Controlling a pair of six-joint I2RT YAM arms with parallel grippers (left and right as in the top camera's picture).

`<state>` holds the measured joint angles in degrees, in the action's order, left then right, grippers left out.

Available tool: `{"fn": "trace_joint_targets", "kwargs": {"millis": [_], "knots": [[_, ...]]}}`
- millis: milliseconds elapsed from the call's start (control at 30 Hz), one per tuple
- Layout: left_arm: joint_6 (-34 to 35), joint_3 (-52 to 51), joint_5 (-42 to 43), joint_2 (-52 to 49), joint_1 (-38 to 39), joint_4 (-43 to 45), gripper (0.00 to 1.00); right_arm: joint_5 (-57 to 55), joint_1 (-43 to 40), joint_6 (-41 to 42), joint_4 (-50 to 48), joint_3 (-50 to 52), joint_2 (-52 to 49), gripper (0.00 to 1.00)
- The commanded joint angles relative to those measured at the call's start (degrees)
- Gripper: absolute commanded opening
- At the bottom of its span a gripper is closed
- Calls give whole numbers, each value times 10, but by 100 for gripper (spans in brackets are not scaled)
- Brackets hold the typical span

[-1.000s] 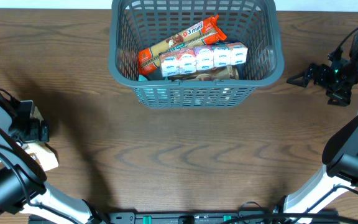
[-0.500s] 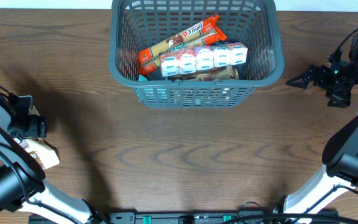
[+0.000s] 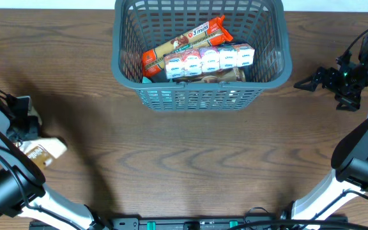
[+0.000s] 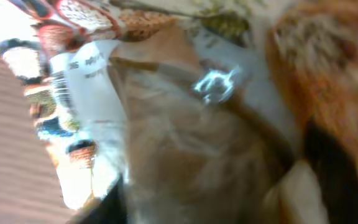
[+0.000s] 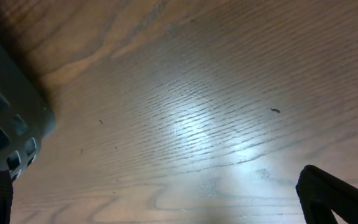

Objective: Pack container
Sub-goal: 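Close the left gripper on the cream snack bag, then lift the cream snack bag and swing the left arm toward the basket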

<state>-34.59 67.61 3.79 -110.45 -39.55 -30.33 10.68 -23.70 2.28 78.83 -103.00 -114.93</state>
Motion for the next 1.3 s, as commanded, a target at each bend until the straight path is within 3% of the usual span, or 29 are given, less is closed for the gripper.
{"fn": "trace_joint_targets", "kwargs": {"millis": [0,467,733,1067,1267], "knots": [[8,-27,3,-51,-7,-8,6,-2,5,-5,3,0,-3,99],[61,-10,19,-20,5,-26,6,-2,5,-11,5,0,-3,99],[103,43,36,53,43,-104,6,-2,5,-11,6,0,-3,99],[127,210,78,157,164,-267,6,-2,5,-13,18,0,-3,99],[99,338,72,187,277,-292,6,-2,5,-13,29,0,-3,99]]}}
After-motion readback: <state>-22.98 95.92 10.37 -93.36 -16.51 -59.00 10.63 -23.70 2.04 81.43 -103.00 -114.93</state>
